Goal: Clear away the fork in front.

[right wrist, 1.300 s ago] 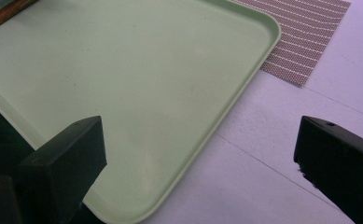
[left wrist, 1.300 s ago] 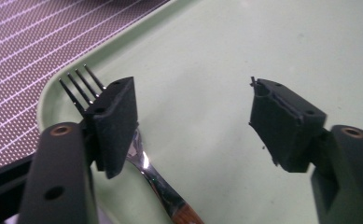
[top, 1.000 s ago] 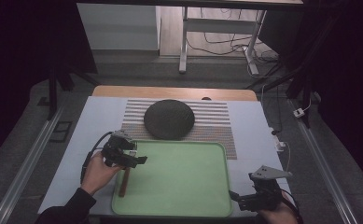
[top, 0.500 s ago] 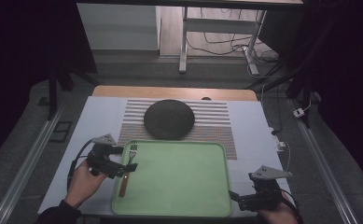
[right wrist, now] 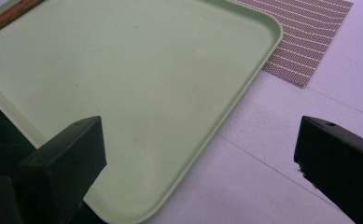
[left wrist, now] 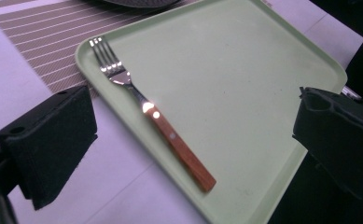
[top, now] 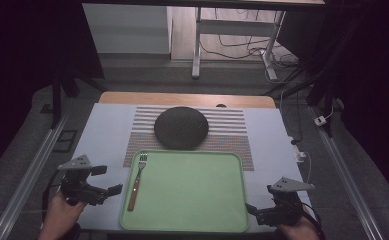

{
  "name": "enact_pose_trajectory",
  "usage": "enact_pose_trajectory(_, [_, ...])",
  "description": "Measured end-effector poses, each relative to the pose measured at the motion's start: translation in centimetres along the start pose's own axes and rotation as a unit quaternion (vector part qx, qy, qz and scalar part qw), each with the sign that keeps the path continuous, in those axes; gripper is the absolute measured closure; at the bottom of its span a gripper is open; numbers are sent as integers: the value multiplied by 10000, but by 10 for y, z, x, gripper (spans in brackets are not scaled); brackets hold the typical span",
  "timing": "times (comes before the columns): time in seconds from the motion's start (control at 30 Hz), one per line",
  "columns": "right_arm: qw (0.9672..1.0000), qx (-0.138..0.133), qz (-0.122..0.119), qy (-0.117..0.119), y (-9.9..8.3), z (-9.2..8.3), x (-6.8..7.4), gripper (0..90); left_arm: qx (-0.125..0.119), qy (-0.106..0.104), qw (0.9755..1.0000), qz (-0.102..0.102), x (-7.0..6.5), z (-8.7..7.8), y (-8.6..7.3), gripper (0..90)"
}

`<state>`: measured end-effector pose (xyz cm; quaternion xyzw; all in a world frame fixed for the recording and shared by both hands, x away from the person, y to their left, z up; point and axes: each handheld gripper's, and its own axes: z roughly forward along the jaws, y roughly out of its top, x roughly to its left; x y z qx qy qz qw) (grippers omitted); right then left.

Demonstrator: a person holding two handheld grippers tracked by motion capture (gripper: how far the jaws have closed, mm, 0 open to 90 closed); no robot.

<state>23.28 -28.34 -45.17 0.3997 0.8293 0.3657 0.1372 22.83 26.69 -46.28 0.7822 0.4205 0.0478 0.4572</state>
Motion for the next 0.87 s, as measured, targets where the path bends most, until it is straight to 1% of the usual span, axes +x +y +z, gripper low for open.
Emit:
enact_pose_trajectory(0.2, [10000,0,9,6,0,0,0,28,-106,109,9998,-139,4,-15,-15,0])
enact_pose_trajectory(0.43, [10000,-5,58,20,0,0,-1,28,-120,241,9991,-314,8,-27,-30,0])
enact_pose_trajectory(0.53, [10000,9,38,21,0,0,-1,28,-56,305,9989,-344,9,-31,-36,0])
enact_pose_trajectory(0.67, [10000,14,32,12,0,0,0,28,85,476,9982,-350,9,-35,-40,0])
enact_pose_trajectory(0.77, [10000,24,35,2,0,0,0,28,171,498,9980,-362,8,-35,-42,0])
enact_pose_trajectory(0.87, [10000,41,34,-1,0,1,0,28,173,485,9976,-454,10,-35,-41,0])
